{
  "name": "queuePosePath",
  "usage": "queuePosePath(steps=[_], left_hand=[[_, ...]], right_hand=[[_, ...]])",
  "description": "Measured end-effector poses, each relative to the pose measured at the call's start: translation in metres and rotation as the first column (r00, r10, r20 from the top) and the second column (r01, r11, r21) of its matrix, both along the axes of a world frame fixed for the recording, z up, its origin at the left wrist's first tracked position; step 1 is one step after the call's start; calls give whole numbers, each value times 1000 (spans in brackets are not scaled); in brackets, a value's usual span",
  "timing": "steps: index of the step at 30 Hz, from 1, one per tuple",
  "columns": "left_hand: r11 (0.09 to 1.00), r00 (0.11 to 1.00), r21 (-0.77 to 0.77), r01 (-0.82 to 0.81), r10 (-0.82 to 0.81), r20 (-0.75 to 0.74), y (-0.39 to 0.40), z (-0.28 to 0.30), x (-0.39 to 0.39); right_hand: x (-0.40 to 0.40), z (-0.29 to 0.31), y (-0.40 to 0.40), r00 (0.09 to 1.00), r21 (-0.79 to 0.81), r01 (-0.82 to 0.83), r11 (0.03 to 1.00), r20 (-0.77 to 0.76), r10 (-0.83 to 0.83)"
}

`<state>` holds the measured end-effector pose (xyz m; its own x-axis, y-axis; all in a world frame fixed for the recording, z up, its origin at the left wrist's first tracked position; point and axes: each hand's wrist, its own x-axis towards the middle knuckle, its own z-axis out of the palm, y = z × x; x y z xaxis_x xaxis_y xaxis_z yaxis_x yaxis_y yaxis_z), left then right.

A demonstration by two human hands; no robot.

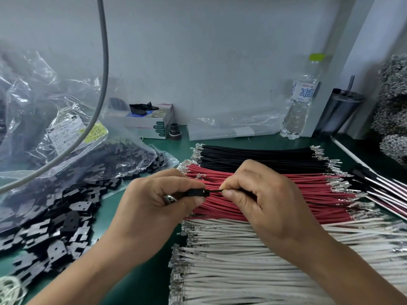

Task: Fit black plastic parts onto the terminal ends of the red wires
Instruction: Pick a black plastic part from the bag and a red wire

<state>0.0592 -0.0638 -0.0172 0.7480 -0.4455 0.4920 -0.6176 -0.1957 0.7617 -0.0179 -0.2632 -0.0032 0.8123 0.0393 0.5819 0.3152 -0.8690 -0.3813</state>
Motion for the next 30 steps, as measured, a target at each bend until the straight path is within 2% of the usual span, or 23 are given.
queuePosePath(steps=[3, 12, 14, 16, 18, 20, 21, 23, 25, 27, 30], left_hand=[[997, 995, -52, 49, -53, -88, 0, 1, 1], [998, 998, -1, 66, -66, -19, 2, 0, 0], [998, 996, -26, 65, -66, -60, 0, -1, 0], [993, 989, -103, 61, -74, -131, -2, 0, 0], [980, 982, -199, 12, -48, -180, -3, 2, 3], [954, 969, -296, -56, -20, -248, -2, 4, 7], [938, 958, -336, -86, -15, -287, -1, 5, 8], [921, 938, -370, -120, -18, -347, 1, 5, 12], [923, 926, -364, -123, -25, -376, 2, 5, 13], [927, 922, -354, -123, -25, -387, 2, 4, 13], [923, 916, -358, -143, -14, -401, 4, 4, 14]], right_hand=[[1, -1, -4, 999, 46, -31, 998, -17, 31], [2, -4, 4, 999, 9, -38, 999, 37, 37], [3, -3, 1, 999, -9, -32, 999, 29, 33], [3, 3, -6, 994, -66, 40, 997, 102, -33], [1, 10, -14, 950, -129, 165, 978, 288, -123], [-2, 12, -15, 908, -145, 200, 969, 399, -127], [0, 11, -12, 924, -170, 178, 969, 368, -105], [8, 9, -1, 986, -197, 143, 970, 114, -122], [20, 5, 6, 982, -195, 140, 971, -101, -162], [30, 5, 7, 968, -173, 140, 975, -183, -172], [36, 9, 5, 956, -177, 150, 973, -223, -188]])
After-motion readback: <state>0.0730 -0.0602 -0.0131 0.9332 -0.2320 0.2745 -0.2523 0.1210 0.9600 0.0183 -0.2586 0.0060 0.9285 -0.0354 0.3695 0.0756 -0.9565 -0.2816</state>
